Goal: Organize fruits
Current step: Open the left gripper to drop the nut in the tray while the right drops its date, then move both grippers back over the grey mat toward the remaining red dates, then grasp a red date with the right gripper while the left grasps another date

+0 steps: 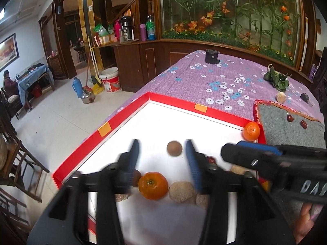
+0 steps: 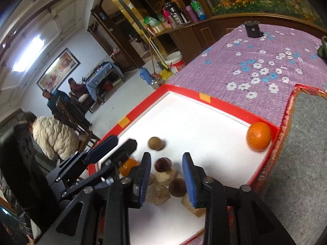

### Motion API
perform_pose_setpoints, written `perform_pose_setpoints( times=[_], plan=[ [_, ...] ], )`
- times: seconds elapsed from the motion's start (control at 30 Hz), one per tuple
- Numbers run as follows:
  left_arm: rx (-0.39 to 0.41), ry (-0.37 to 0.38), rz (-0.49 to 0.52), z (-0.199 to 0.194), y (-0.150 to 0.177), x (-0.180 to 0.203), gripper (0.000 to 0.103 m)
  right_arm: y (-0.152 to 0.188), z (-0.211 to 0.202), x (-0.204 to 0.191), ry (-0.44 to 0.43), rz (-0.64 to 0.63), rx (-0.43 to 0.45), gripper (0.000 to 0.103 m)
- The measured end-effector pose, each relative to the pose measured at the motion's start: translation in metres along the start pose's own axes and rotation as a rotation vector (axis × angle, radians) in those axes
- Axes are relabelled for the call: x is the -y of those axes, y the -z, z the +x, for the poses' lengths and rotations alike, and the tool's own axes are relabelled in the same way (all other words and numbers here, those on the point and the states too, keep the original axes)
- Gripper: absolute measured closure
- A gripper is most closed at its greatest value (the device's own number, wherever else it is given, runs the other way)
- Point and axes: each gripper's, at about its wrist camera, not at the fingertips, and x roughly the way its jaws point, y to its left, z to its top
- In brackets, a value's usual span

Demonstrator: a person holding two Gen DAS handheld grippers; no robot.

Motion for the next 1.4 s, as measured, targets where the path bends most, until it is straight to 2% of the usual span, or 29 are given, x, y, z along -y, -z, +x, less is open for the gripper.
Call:
perform_pose_setpoints(
  times=[0.03, 0.17, 0.37, 0.47, 0.63, 0.73, 0.83, 1.0, 1.1, 1.17, 1.2, 1.23, 1.27, 1.4],
  plan=[
    [0.005, -0.002, 0.004, -0.001, 0.000, 0.001, 0.045, -0.001, -0.005, 0.004, -0.003, 0.010, 0.014, 0.068],
    [0.012, -0.001, 0.027, -0.005, -0.004, 0.009, 0.045, -0.002, -0.020, 0.017, 0.012, 0.036, 0.049, 0.068],
    [0.002, 0.033, 0.057, -0.009, -0.005, 0.028, 0.045, 0.000, -0.064, 0.060, 0.090, 0.093, 0.128, 0.068],
    [0.002, 0.062, 0.087, -0.012, -0.006, 0.044, 0.041, 0.003, -0.095, 0.098, 0.137, 0.157, 0.165, 0.068],
    [0.004, 0.106, 0.162, -0.016, -0.008, 0.078, 0.040, 0.012, -0.156, 0.173, 0.251, 0.288, 0.252, 0.067],
    [0.005, 0.131, 0.203, -0.018, -0.011, 0.097, 0.040, 0.014, -0.182, 0.211, 0.307, 0.370, 0.274, 0.067],
    [0.004, 0.152, 0.261, -0.019, -0.017, 0.123, 0.040, 0.005, -0.186, 0.235, 0.349, 0.410, 0.223, 0.067],
    [0.016, 0.164, 0.337, -0.026, -0.023, 0.155, 0.040, -0.004, -0.173, 0.253, 0.350, 0.415, 0.184, 0.067],
    [0.005, 0.168, 0.365, -0.023, -0.026, 0.168, 0.040, -0.009, -0.157, 0.259, 0.396, 0.380, 0.178, 0.067],
    [-0.006, 0.170, 0.380, -0.019, -0.028, 0.177, 0.040, -0.008, -0.144, 0.263, 0.444, 0.338, 0.118, 0.068],
    [-0.014, 0.172, 0.389, -0.016, -0.029, 0.183, 0.040, -0.008, -0.144, 0.261, 0.464, 0.306, 0.130, 0.074],
    [-0.020, 0.174, 0.395, -0.014, -0.030, 0.188, 0.040, -0.009, -0.141, 0.260, 0.496, 0.271, 0.099, 0.081],
    [-0.028, 0.180, 0.402, -0.011, -0.032, 0.194, 0.040, -0.009, -0.141, 0.260, 0.502, 0.264, 0.099, 0.082],
    [-0.054, 0.236, 0.419, 0.004, -0.044, 0.227, 0.040, -0.005, -0.157, 0.289, 0.345, 0.401, 0.136, 0.083]
  ],
)
